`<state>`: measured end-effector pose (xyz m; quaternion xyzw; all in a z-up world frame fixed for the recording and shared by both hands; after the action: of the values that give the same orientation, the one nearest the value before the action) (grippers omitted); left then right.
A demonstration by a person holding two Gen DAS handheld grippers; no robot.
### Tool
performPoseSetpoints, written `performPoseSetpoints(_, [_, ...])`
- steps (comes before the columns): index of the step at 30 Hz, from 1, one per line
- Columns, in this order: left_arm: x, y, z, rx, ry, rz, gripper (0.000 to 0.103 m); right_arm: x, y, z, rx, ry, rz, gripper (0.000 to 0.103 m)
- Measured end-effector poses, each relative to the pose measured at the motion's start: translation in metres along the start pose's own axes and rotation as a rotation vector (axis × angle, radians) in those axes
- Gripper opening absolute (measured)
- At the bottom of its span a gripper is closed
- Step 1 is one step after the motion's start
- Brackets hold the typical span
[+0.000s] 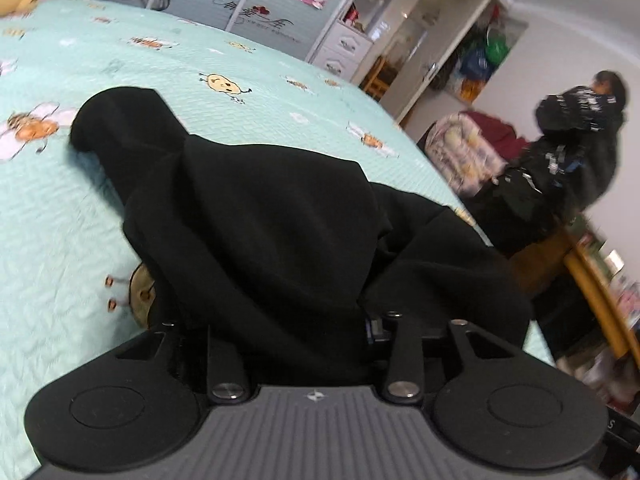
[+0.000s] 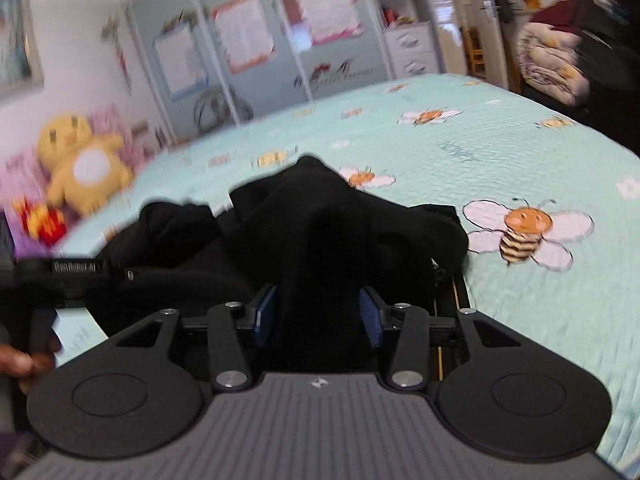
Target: Fold clothes
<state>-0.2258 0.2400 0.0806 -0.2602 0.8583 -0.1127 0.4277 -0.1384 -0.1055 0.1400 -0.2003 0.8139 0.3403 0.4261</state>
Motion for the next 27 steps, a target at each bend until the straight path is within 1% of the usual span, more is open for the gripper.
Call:
performPoseSetpoints(2, [0.005, 0.003, -0.014, 0.005, 0.003, -0.036, 0.047, 0.013, -0.003, -0.017, -0.021, -0.042, 0.059, 0.048])
performPoseSetpoints(4, [0.008, 0.005, -0.021, 0.004, 0.016, -0.075, 0.049, 0.021, -0.007, -0.032, -0.019, -0.075, 0.098, 0.052])
performPoseSetpoints(5, [0.009, 0.007, -0.026, -0.002, 0.028, -0.087, 0.050, 0.023, -0.009, -0.039, -0.015, -0.090, 0.114, 0.058])
performPoseSetpoints(6, [0.012, 0.009, -0.029, -0.010, 0.040, -0.093, 0.051, 0.025, -0.009, -0.044, -0.011, -0.097, 0.130, 0.061])
performPoseSetpoints(7, [0.015, 0.009, -0.032, -0.017, 0.051, -0.093, 0.052, 0.027, -0.007, -0.047, -0.007, -0.096, 0.146, 0.061])
performPoseSetpoints(11, [0.021, 0.001, -0.047, -0.021, 0.057, -0.045, 0.057, 0.037, 0.003, -0.049, -0.027, -0.038, 0.188, 0.061])
performPoseSetpoints(13, [0.024, -0.003, -0.057, -0.013, 0.051, -0.023, 0.062, 0.041, 0.013, -0.048, -0.046, -0.010, 0.182, 0.061])
performPoseSetpoints(15, [0.026, -0.008, -0.068, -0.004, 0.041, 0.017, 0.063, 0.044, 0.024, -0.048, -0.064, 0.015, 0.160, 0.061])
performPoseSetpoints(16, [0.026, -0.011, -0.073, -0.006, 0.028, 0.053, 0.063, 0.044, 0.030, -0.049, -0.072, 0.024, 0.150, 0.061])
performPoseSetpoints(19, [0.029, -0.025, -0.091, -0.034, -0.044, 0.181, 0.063, 0.045, 0.044, -0.053, -0.092, 0.033, 0.131, 0.065])
performPoseSetpoints(21, [0.031, -0.034, -0.107, -0.050, -0.129, 0.255, 0.064, 0.045, 0.051, -0.055, -0.096, 0.034, 0.118, 0.066])
performPoseSetpoints(22, [0.032, -0.041, -0.118, -0.070, -0.183, 0.301, 0.066, 0.045, 0.053, -0.056, -0.096, 0.032, 0.111, 0.066])
performPoseSetpoints(24, [0.036, -0.057, -0.141, -0.119, -0.307, 0.397, 0.074, 0.047, 0.059, -0.059, -0.090, 0.028, 0.099, 0.066])
performPoseSetpoints(26, [0.044, -0.073, -0.167, -0.153, -0.449, 0.486, 0.092, 0.049, 0.062, -0.061, -0.089, 0.025, 0.092, 0.066])
performPoseSetpoints(27, [0.047, -0.079, -0.178, -0.160, -0.513, 0.520, 0.098, 0.050, 0.064, -0.063, -0.090, 0.024, 0.090, 0.066])
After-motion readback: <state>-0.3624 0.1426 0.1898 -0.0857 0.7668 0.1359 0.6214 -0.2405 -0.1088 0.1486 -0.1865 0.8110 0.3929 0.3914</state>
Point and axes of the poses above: each gripper's, at about its wrist camera, not at the fingertips, and z roughly the way its jaws point, y to its left, x to its underside, the point moved 2 cm from there along z, roughly the way its jaws point, and after that the axes turned 8 degrees about -x, right-handed, at the moved point
